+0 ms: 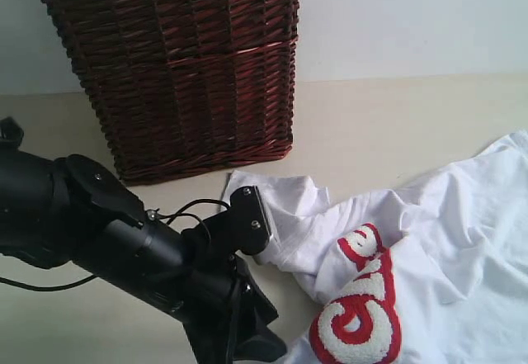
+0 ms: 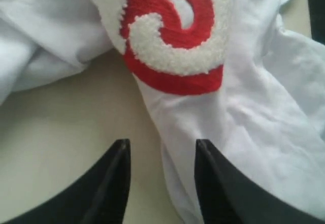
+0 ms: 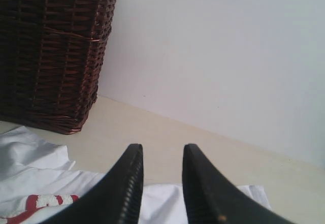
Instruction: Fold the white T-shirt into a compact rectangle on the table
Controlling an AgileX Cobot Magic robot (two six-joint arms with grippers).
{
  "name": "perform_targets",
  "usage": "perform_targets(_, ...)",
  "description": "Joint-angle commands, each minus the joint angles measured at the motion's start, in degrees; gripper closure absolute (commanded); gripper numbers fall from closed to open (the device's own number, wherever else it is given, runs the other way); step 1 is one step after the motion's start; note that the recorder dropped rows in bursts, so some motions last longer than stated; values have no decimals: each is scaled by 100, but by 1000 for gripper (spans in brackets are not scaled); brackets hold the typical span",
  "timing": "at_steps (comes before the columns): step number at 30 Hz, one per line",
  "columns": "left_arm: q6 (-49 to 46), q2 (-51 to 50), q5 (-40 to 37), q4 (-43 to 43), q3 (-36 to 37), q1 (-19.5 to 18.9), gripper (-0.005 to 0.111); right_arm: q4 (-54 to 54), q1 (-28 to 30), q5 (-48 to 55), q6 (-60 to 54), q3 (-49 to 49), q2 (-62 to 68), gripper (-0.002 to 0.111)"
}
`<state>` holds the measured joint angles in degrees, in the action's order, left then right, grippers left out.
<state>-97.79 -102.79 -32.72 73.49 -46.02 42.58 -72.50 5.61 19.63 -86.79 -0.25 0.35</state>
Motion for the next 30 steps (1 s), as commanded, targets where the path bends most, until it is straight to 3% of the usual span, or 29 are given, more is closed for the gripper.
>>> perform_targets(1,62,-7,268,175,4,-16,65,-4,0,11,0,25,-15,79)
perform_targets(10,51,-610,601,500,-99,-16,65,-4,0,-84,0,25,-15,79)
perform_targets(17,121,-788,-590,500,-226,-16,65,98,0,-611,-55,25,-15,79)
perform_targets(26,246,-788,-1257,502,-453,17,60,170,0,-2348,-302,25,-15,79)
perform_targets(30,257,-788,-1132,502,-478,17,56,157,0,-2863,-289,25,-15,79)
